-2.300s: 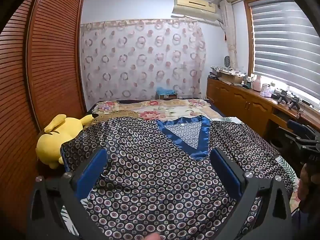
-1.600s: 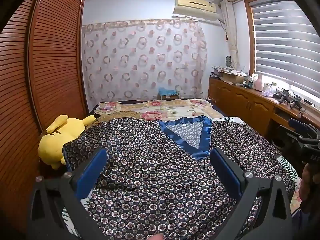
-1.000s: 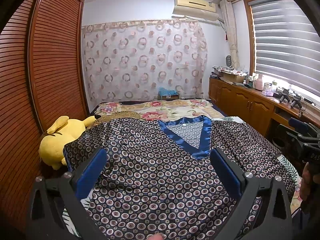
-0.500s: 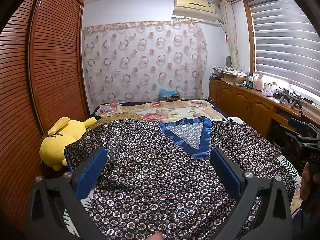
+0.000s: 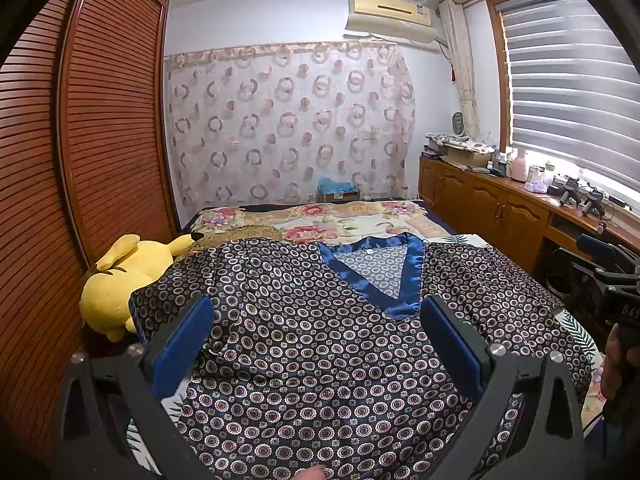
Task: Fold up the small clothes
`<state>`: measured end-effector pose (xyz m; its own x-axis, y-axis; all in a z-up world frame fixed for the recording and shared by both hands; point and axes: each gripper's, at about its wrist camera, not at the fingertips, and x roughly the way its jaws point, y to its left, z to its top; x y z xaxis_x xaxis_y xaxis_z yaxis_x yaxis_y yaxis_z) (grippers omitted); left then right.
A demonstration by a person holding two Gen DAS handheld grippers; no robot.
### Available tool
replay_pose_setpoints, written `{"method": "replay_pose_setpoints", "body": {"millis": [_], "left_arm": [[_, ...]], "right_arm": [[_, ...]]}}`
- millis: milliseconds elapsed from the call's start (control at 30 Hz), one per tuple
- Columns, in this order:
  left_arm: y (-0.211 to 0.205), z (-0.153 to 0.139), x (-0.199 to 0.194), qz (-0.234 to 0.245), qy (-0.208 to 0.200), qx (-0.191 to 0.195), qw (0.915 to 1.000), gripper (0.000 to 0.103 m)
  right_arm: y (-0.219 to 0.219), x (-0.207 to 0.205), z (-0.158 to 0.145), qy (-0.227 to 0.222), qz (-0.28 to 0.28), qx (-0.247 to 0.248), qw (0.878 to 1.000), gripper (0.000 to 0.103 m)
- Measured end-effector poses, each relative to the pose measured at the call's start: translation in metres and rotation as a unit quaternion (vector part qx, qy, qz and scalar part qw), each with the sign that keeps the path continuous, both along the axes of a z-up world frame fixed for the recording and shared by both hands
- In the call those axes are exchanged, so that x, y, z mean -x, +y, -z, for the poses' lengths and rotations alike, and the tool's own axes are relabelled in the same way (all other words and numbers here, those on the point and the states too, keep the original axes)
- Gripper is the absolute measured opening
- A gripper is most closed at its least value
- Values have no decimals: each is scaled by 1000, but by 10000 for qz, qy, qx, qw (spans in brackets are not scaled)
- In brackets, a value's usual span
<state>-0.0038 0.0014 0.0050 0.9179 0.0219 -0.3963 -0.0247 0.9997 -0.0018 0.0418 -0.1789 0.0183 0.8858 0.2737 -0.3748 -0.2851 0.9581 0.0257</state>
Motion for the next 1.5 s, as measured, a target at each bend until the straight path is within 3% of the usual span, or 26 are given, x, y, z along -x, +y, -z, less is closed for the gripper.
{"method": "replay_pose_setpoints", "body": {"millis": [600,800,1200,1367,1500], "left_arm": [[3,-3,1,16,10,-13,10000,103],[13,9,-8,-29,181,-59,9998,103],[69,43,-30,-390,628,-156,9971,103],[100,67,-46,-654,901,-366,9931,103],[134,86,-58,-740,1198,-155,9899,103]], "right_arm": [[0,-3,-3,26,-28,-6,10000,103],[9,-6,6,134,-185,-3,9997,103],[36,-29,40,382,-694,103,9968,103],[54,-44,51,536,-936,246,9939,103],[79,-61,68,762,-1232,458,9884,103]]}}
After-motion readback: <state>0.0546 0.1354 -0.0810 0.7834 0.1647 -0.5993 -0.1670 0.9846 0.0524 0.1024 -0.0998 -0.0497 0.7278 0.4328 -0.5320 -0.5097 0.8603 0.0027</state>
